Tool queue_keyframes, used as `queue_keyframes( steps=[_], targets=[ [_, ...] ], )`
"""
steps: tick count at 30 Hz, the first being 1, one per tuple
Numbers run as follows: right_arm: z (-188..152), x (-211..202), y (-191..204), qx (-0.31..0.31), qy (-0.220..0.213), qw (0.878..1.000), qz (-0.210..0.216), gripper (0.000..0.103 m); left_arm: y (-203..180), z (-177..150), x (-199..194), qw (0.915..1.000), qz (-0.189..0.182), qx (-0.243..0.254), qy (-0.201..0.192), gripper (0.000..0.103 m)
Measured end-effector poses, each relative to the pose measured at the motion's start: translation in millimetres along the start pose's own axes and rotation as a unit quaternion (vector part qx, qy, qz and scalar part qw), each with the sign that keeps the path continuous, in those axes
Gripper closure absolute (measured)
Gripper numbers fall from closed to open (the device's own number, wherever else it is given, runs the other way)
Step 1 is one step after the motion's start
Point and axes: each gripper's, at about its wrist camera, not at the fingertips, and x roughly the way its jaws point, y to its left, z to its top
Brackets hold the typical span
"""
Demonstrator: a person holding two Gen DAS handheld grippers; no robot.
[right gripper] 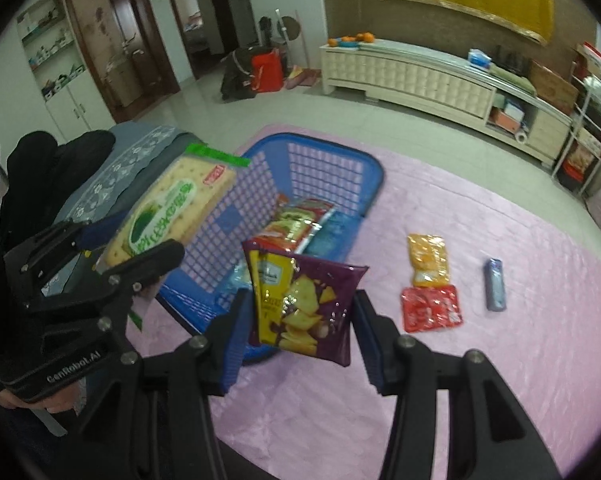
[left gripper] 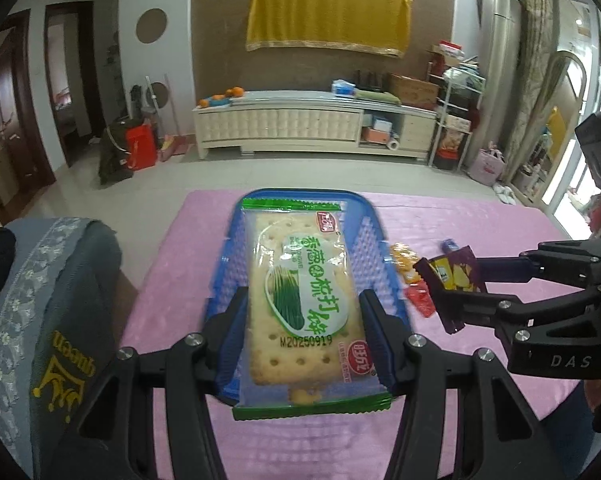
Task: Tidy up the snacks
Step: 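Carry the chip bag over the basket with the right tool while the left tool carries the cracker pack, then open both tools to drop the chip bag and cracker pack into the basket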
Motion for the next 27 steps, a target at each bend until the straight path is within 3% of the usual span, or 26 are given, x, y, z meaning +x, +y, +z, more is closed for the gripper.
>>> queue_keyframes(
  steps=[12, 14, 18, 27],
  targets=[
    [16.8, 61.2, 51.2, -0.033, 0.048, 0.998, 0.025, 0.047, 41.2, -8.4, 10.3, 0.9992, 0.030, -0.027, 0.001, 0.051],
    [16.8, 66.6, 56.3, -0.031, 0.053, 0.998, 0.033, 0.041, 45.1, -9.1, 12.1, 0.9989, 0.032, -0.034, 0.004, 0.051],
    [16.2, 70.2, 53.0, -0.017, 0.053, 0.998, 0.040, 0.017, 48.6, -8.7, 9.4, 0.9985, 0.031, -0.045, 0.005, 0.051],
    [8.9, 36.8, 32.1, -0.011, 0.027, 0.999, 0.016, 0.000, 38.5, -7.8, 2.9, 0.9990, 0.018, -0.041, 0.006, 0.051]
  ],
)
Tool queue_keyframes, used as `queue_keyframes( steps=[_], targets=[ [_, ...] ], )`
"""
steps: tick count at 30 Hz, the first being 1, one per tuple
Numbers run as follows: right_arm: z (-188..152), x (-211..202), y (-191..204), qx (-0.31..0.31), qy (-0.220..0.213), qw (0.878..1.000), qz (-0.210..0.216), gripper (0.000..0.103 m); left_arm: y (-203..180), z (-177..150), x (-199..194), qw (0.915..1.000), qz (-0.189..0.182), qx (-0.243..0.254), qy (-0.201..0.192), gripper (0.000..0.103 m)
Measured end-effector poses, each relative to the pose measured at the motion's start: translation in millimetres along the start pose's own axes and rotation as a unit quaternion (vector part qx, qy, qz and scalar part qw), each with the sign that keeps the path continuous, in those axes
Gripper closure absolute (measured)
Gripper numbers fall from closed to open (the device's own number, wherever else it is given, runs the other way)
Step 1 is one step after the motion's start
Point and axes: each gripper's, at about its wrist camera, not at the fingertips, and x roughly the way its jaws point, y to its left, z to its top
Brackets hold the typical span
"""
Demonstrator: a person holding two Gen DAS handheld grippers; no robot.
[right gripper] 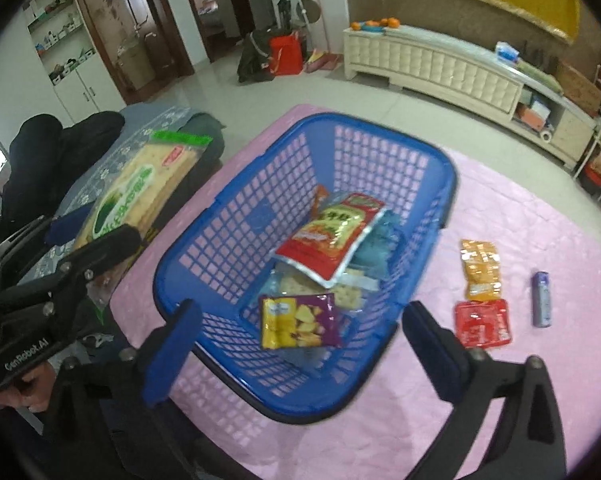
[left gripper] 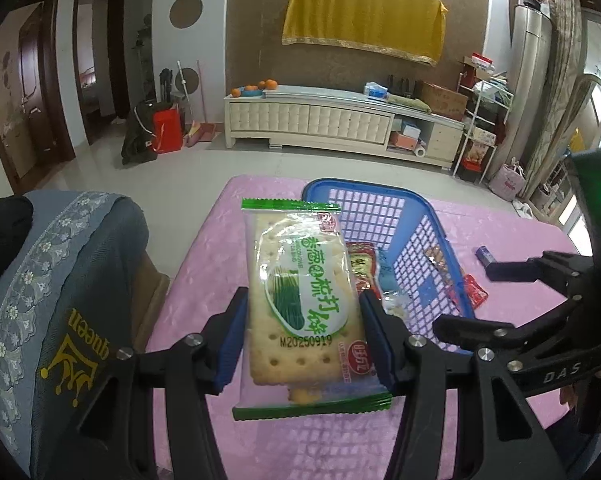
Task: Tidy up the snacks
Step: 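Open both tools to drop the chip bag and cracker pack into the basket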
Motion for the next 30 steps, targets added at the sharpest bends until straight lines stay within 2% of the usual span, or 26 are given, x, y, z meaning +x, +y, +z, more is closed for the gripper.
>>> queue_keyframes(
  steps=[14, 26, 30],
  targets=[
    [-11.6, -24.8, -26.8, 0.008, -0.020, 0.998, -0.065, 0.000, -30.7, 6.4, 9.5, 0.9992, -0.026, 0.028, 0.013, 0.051],
    [-12.6, -5.0, -43.4, 0.023, -0.002, 0.997, -0.068, 0.000, -23.4, 7.0, 40.9, 0.9983, -0.037, 0.027, 0.037, 0.050],
    [-12.6, 0.4, -48.6, 0.031, 0.000, 0.998, -0.059, 0.000, -19.7, 7.0, 49.6, 0.9986, -0.027, 0.028, 0.035, 0.047]
  ],
)
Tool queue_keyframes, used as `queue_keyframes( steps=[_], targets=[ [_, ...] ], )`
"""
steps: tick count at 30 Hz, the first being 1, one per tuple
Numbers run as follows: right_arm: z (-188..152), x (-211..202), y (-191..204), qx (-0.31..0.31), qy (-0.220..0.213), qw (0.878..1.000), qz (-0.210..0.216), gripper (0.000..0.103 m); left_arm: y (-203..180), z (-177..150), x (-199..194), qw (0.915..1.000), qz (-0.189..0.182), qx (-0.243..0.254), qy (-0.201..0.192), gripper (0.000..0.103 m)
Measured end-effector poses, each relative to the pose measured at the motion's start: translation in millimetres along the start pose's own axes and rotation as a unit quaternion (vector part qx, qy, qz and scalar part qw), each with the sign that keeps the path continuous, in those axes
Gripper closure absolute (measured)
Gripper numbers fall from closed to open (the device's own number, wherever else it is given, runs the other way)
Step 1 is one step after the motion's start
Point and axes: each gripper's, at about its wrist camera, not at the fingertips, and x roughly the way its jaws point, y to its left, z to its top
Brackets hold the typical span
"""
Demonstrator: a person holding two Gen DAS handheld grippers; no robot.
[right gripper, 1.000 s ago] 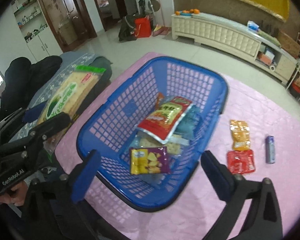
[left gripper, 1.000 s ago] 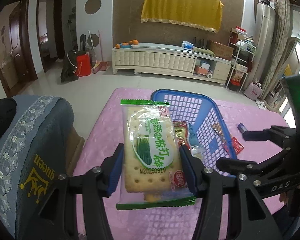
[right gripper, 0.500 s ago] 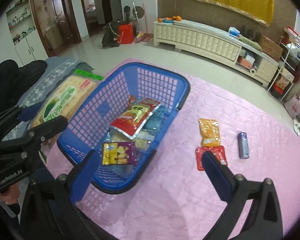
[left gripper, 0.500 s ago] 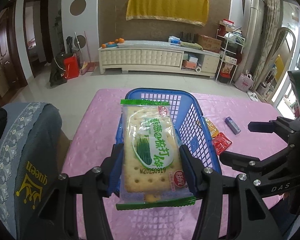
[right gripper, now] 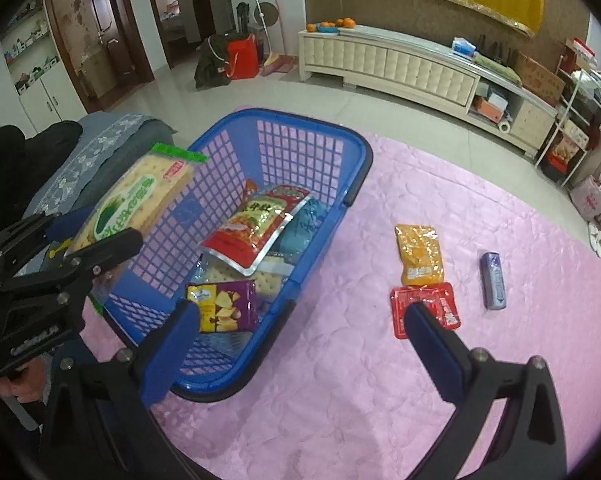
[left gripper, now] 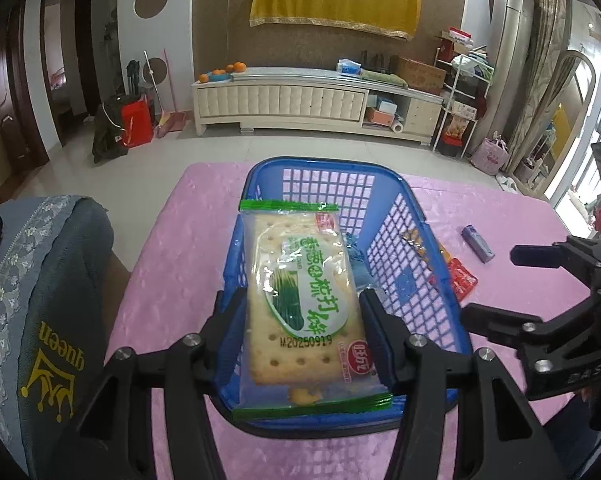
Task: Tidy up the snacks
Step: 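Open both tools to drop the chip bag and cracker pack into the basket, then move both open tools back over the remaining snacks on the bed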
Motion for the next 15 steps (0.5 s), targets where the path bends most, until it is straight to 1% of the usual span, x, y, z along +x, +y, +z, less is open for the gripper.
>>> queue_keyframes(
  steps=[1, 2, 4, 6, 10, 15],
  targets=[
    [-0.1, 1.0, -1.5, 0.006, 0.002, 1.000, 0.006, 0.000, -0.2, -2.6, 2.1, 1.0000, 0.006, 0.000, 0.004, 0.041],
    [-0.4, 1.6, -4.1, 0.014, 0.004, 1.000, 0.010, 0.000, -0.8, -4.5, 2.4, 0.9999, 0.007, -0.001, 0.008, 0.040],
    [-2.1, 0.9, -8.2, 0.022, 0.003, 1.000, 0.009, 0.000, 1.6, -8.5, 2.2, 0.9998, -0.009, -0.007, 0.017, 0.040],
    [-3.9, -0.6, -10.3, 0.022, 0.002, 1.000, 0.003, 0.000, 1.4, -11.3, -1.4, 0.9997, -0.016, -0.008, 0.017, 0.038],
    [-8.4, -7.4, -16.8, 0.031, 0.000, 1.000, 0.005, 0.000, -6.6, -13.6, -12.1, 0.9999, -0.008, 0.004, 0.013, 0.038],
    [-14.7, -25.5, -18.5, 0.030, -0.011, 0.999, 0.008, 0.000, -19.3, -11.6, -30.0, 0.9998, -0.009, 0.015, 0.003, 0.038]
  ],
)
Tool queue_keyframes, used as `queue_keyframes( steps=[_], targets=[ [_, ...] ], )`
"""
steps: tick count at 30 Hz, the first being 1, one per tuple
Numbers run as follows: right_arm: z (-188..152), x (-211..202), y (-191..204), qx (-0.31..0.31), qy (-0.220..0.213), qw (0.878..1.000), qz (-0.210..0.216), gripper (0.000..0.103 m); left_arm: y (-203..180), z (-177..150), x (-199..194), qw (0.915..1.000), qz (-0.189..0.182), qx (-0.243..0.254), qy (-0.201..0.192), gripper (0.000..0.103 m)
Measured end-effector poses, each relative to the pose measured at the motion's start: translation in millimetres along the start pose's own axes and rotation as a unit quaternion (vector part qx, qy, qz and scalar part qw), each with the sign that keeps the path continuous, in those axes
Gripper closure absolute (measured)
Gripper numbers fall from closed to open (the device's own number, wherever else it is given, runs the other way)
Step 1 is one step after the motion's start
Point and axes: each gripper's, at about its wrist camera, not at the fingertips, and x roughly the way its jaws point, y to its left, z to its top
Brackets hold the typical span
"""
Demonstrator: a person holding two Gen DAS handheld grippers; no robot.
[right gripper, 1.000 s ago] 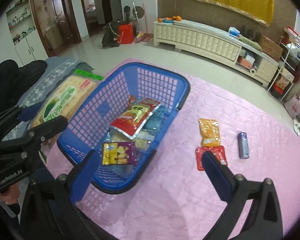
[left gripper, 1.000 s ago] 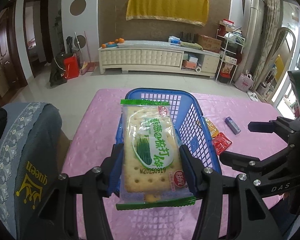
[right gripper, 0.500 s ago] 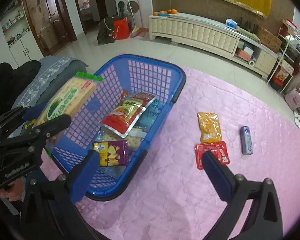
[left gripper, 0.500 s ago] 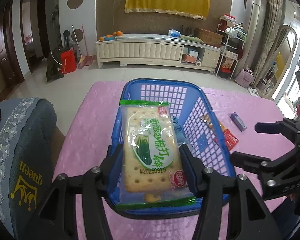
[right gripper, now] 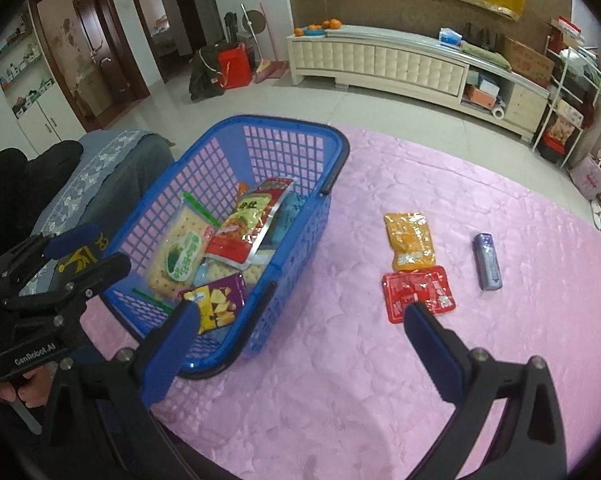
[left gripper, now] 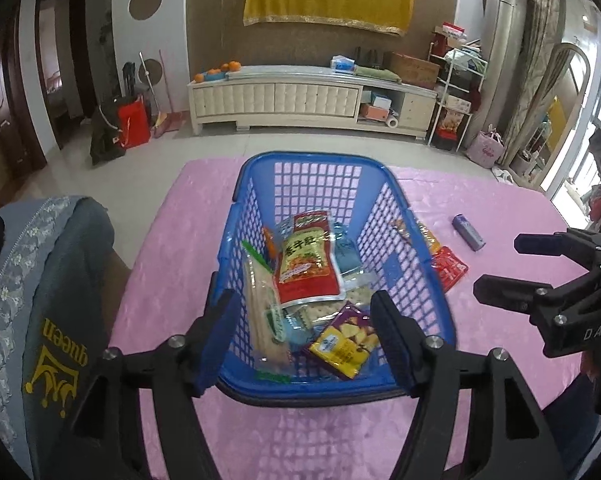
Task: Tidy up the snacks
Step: 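Move both open tools back over the remaining snacks on the bed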
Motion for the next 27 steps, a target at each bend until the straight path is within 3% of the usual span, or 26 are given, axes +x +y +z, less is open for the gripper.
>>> queue_keyframes(
  steps=[17, 27],
  targets=[
    [-29.4, -79.7, -41.7, 0.009, -0.053, 0.998, -0.020, 0.000, -85.5, 1.7, -46.4, 0.9963, -0.028, 0.068, -0.043, 0.023],
    [-51.8, -99.0, -85.2, 0.008, -0.064, 0.997, -0.050, 0.000, -147.1, 2.1, -32.4, 0.9927, -0.060, 0.098, -0.036, 0.021]
  ],
)
